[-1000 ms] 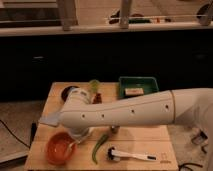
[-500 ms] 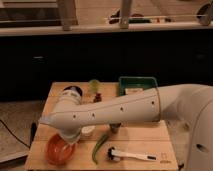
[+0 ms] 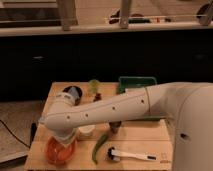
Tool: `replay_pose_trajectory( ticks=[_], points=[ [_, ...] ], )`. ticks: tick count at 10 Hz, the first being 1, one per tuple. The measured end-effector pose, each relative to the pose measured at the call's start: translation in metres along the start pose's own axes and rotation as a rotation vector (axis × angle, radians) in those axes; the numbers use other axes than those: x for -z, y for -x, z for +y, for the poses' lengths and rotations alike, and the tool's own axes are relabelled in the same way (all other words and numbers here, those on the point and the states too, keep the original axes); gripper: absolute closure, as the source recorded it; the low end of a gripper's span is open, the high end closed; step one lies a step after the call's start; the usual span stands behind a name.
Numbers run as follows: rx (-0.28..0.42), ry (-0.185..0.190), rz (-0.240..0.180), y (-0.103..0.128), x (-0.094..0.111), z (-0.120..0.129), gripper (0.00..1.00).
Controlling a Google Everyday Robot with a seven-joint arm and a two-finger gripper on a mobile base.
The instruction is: Place fork in red bowl
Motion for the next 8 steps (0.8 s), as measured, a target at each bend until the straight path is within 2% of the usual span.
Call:
replay_pose_trajectory(
  ticks=[2, 5, 6, 8],
  points=[
    [0.016, 0.001, -0.008, 0.002, -0.004, -0.004, 1.0],
    [0.035, -0.022, 0.046, 0.007, 0.01, -0.005, 1.0],
    [0.058, -0.035, 0.072, 0.011, 0.016, -0.006, 1.0],
    [0.11, -0.049, 0.091, 0.015, 0.019, -0.009, 1.0]
  ],
)
